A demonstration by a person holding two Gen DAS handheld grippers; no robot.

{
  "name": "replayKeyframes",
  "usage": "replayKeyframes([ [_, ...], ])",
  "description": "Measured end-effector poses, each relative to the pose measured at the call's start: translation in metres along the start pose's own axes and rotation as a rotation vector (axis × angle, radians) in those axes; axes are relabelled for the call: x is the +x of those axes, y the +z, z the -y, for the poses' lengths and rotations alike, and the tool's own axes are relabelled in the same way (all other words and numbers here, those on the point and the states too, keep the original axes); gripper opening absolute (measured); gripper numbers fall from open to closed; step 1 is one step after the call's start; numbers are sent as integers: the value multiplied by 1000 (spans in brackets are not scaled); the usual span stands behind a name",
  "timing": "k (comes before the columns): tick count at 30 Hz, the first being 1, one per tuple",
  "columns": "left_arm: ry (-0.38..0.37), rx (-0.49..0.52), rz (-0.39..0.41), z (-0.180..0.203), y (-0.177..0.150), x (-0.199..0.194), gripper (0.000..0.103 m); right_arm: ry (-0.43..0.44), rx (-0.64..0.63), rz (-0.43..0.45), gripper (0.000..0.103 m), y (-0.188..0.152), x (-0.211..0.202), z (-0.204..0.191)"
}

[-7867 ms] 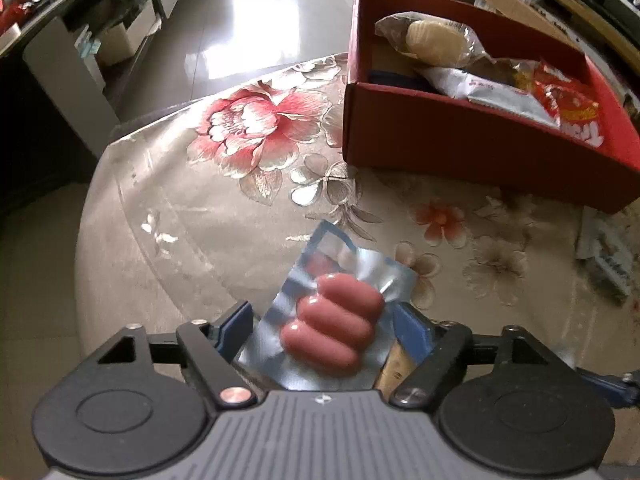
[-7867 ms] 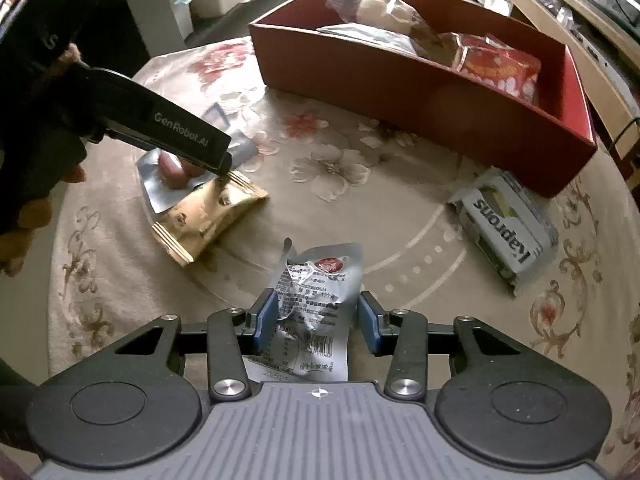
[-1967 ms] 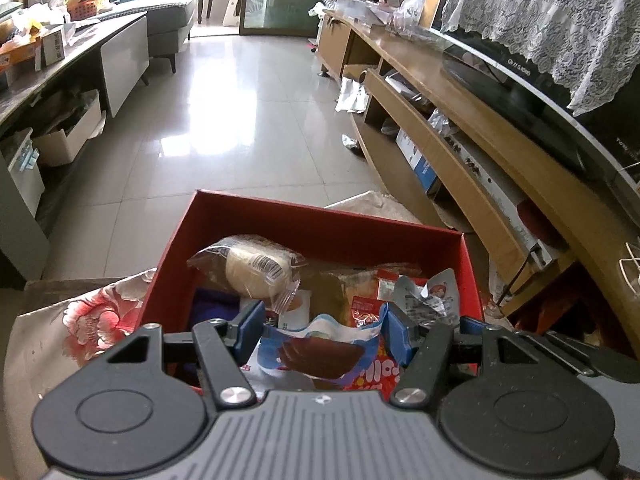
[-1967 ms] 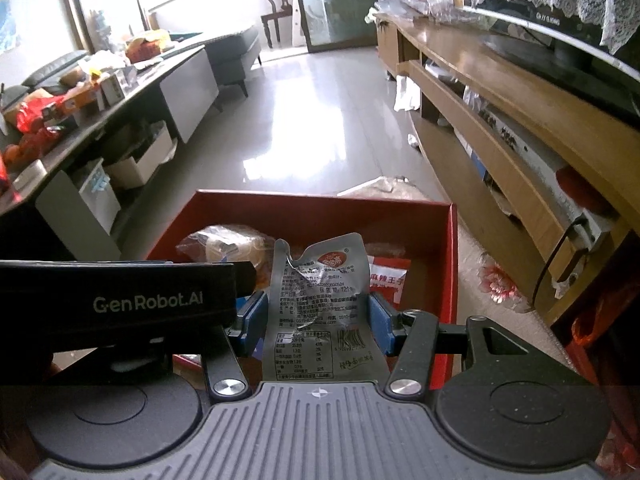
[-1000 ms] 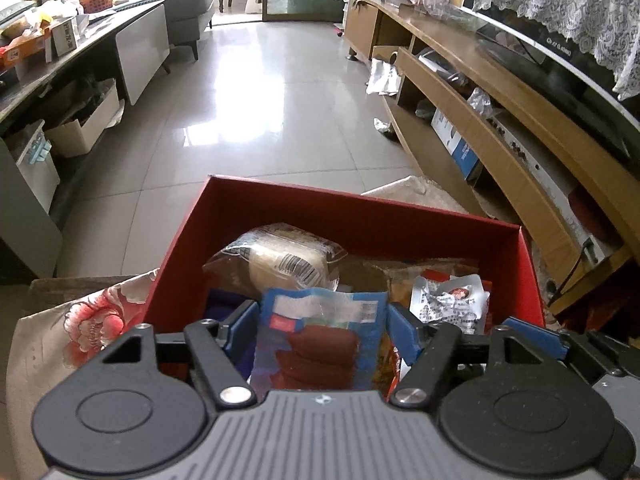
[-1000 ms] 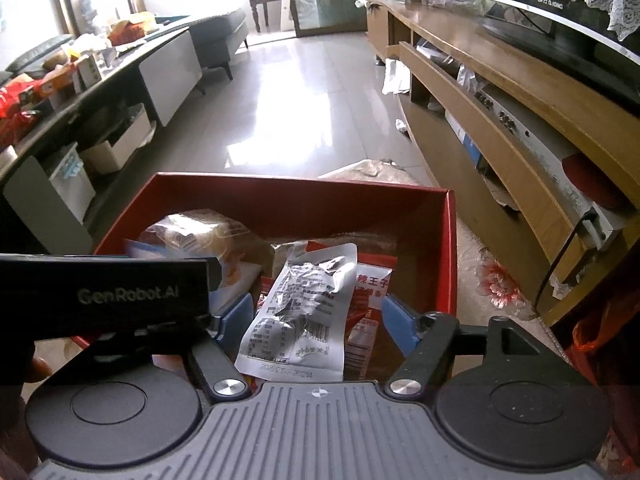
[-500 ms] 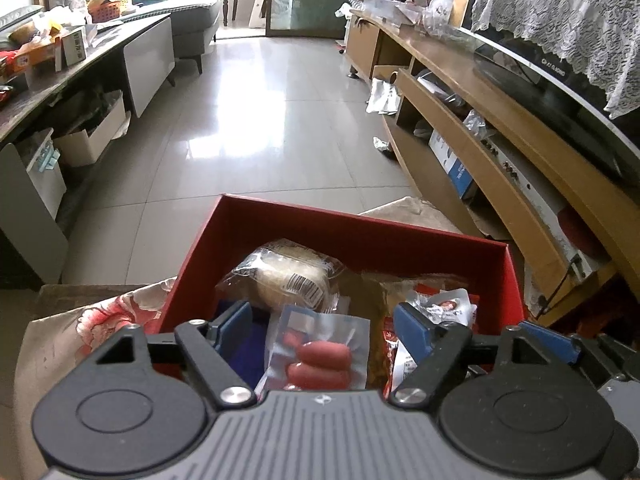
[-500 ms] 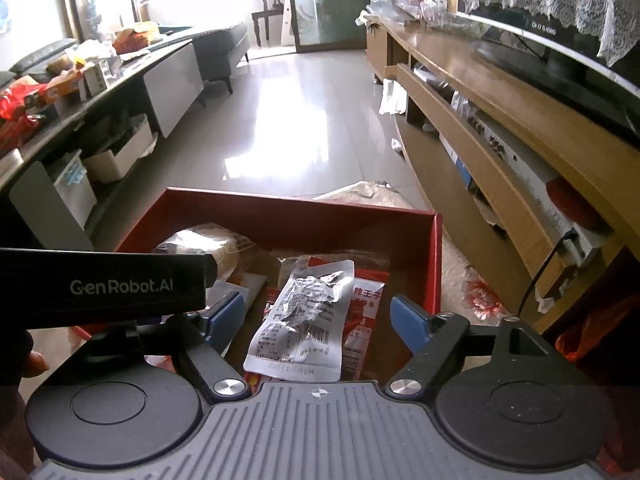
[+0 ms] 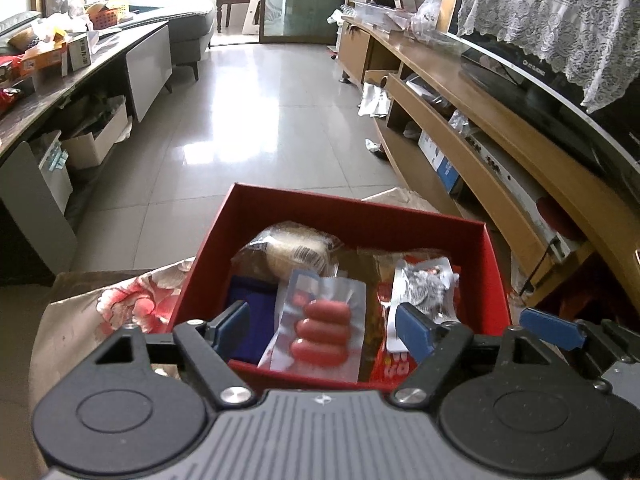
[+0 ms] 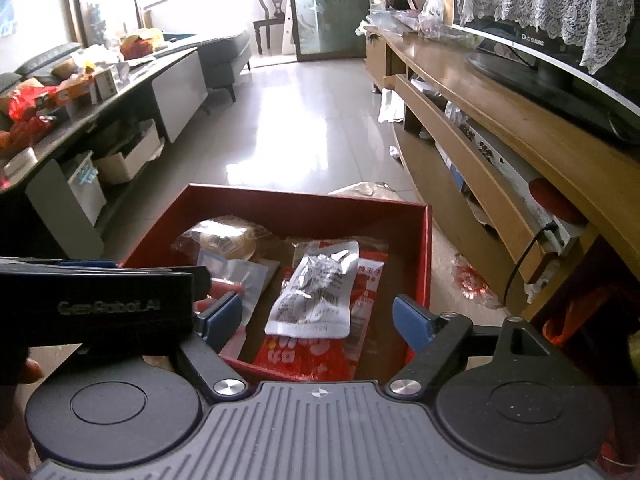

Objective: Organize snacks
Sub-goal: 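Lower the sausage packet and clear wrapper into the red box and open both tools, then withdraw both tools from the box and move toward the remaining packets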

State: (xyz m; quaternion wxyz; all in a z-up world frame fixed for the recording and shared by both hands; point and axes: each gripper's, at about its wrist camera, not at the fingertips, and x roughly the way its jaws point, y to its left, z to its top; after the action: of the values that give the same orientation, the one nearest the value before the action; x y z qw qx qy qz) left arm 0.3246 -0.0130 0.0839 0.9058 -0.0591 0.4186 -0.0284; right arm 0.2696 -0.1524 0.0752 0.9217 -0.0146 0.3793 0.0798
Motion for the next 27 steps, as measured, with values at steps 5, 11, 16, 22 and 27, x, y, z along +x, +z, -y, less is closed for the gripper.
replayKeyframes([
  [5, -2, 13, 3, -1, -8, -11, 84, -10, 14, -10, 87, -9, -6, 4],
  [11, 10, 17, 4, -3, -19, -19, 84, -12, 21, -10, 87, -18, -16, 2],
  [16, 15, 23, 2, -7, -27, -25, 84, -7, 10, -19, 88, -26, -20, -4],
  [22, 52, 60, 1, -9, -39, -30, 84, -16, -9, -52, 88, -34, -18, -9],
  [27, 59, 60, -6, -15, -47, -32, 84, -19, -21, -66, 88, -40, -19, -12],
])
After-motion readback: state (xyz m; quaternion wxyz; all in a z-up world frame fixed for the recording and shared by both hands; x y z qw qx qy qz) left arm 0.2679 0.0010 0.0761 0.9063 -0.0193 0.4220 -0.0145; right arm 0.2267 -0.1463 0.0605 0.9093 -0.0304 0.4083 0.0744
